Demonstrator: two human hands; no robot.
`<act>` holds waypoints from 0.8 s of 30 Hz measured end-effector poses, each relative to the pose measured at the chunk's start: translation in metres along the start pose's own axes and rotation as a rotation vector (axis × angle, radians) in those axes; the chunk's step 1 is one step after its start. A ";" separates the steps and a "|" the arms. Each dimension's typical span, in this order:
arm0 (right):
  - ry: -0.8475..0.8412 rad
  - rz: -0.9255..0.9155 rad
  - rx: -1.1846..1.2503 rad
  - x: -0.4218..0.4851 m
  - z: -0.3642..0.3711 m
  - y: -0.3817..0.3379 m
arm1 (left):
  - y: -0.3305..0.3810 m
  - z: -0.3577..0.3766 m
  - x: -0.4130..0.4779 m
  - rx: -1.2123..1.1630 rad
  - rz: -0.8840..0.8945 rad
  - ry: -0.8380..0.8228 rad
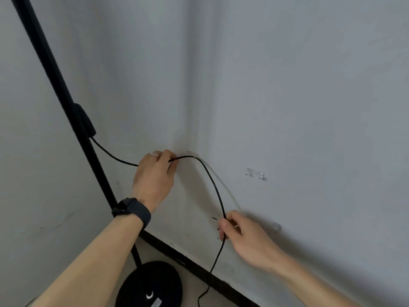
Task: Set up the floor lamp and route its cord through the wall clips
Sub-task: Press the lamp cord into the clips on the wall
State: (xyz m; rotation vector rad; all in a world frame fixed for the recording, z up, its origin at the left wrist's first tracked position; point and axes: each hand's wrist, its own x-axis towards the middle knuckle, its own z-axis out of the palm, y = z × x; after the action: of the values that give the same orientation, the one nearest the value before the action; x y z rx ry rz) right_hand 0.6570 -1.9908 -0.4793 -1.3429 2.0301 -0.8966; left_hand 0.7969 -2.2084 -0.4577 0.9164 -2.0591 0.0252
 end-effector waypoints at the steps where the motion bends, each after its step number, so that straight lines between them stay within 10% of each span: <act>1: 0.025 0.011 0.007 0.000 0.000 0.002 | 0.004 -0.002 -0.001 0.033 0.026 0.016; 12: 0.267 0.026 -0.187 -0.009 -0.024 -0.001 | 0.075 0.004 -0.036 0.212 0.812 0.017; 24: 0.559 -0.186 -0.325 -0.037 -0.083 -0.018 | 0.109 0.022 -0.028 -0.102 0.305 0.069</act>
State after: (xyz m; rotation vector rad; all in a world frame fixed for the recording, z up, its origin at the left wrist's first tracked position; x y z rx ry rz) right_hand 0.6188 -1.9421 -0.4098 -1.6068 2.5929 -1.1616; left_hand 0.7251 -2.1199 -0.4587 0.5268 -2.0968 0.1123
